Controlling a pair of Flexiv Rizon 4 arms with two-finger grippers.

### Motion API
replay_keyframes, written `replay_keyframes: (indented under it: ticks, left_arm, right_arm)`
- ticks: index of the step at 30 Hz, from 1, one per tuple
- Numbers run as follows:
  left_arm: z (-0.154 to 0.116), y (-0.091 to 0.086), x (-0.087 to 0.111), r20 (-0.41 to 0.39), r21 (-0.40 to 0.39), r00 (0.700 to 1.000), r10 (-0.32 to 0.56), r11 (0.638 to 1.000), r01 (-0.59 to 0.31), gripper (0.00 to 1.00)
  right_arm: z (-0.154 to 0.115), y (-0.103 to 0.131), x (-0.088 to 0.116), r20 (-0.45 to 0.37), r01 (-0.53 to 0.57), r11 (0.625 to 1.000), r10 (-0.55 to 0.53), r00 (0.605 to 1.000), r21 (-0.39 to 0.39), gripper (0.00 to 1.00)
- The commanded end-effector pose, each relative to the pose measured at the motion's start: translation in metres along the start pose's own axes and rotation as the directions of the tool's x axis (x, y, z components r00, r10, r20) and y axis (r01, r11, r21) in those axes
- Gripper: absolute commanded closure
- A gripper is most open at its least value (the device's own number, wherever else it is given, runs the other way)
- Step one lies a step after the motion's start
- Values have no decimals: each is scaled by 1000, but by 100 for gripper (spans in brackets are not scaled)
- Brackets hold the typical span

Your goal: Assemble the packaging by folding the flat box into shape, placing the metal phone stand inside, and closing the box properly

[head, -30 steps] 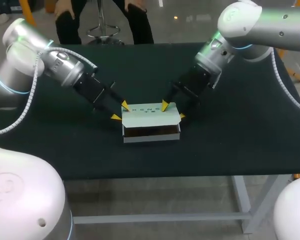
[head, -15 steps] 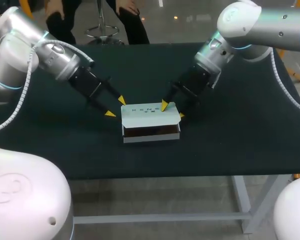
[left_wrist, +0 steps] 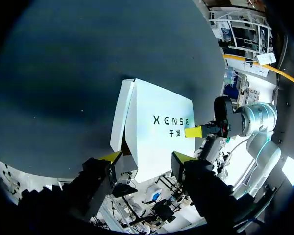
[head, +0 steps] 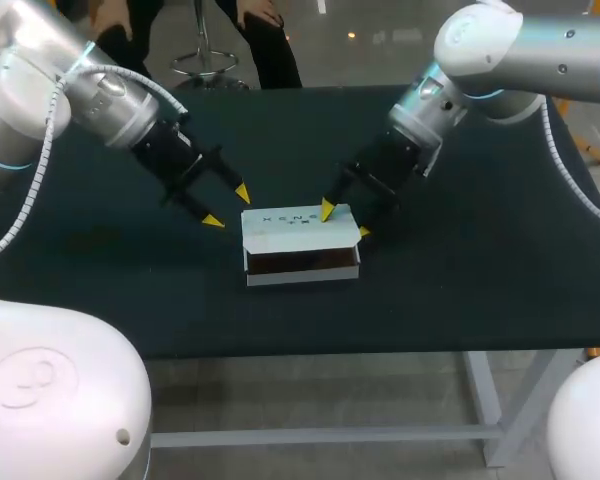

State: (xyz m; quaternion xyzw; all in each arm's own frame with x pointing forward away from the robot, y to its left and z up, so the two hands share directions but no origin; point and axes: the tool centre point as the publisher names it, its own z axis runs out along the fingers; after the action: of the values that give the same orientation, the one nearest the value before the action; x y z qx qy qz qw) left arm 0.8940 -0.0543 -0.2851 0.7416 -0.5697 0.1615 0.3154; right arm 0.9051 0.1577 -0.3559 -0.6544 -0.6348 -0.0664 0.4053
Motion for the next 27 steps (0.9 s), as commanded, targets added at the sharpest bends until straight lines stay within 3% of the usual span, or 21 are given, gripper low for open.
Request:
replay_keyframes:
  ticks: [1, 4, 7, 10, 14, 15, 16, 17, 19, 25, 27]
  left_arm:
    - [-9, 13, 14, 55, 54, 995, 80, 995, -83, 27]
    - [-11, 17, 23, 110, 69, 983, 144, 986, -152, 21]
    - [-15, 20, 32, 158, 79, 962, 222, 968, -237, 0]
    - [-18, 21, 39, 223, 81, 928, 299, 943, -324, 0]
    - [-21, 24, 45, 301, 62, 829, 471, 858, -510, 0]
    - [-22, 26, 45, 308, 26, 771, 558, 805, -593, 0]
    - [-23, 26, 45, 307, 24, 758, 575, 792, -611, 0]
    - [-26, 25, 46, 317, -7, 702, 637, 742, -670, 0]
    - [-27, 26, 48, 318, -80, 620, 717, 672, -736, 0]
    - [-21, 37, 59, 332, -273, 368, 868, 462, -844, 0]
    - [-18, 44, 60, 325, -359, 240, 915, 354, -864, 0]
  right_arm:
    - [1, 0, 0, 1, 1, 1000, -1, 1000, 0, 28]
    - [1, 0, 0, 1, 1, 1000, -1, 1000, 0, 27]
    - [1, 0, 0, 1, 1, 1000, -1, 1000, 0, 27]
    - [1, 0, 0, 1, 1, 1000, -1, 1000, 0, 29]
    - [1, 0, 0, 1, 1, 1000, -1, 1000, 0, 29]
    - [1, 0, 0, 1, 1, 1000, -1, 1000, 0, 30]
    - [1, 0, 0, 1, 1, 1000, -1, 1000, 0, 31]
    - [1, 0, 0, 1, 1, 1000, -1, 1000, 0, 31]
    - [1, 0, 0, 1, 1, 1000, -1, 1000, 0, 30]
    - [1, 0, 0, 1, 1, 1000, -1, 1000, 0, 29]
    - [1, 0, 0, 1, 1, 1000, -1, 1000, 0, 29]
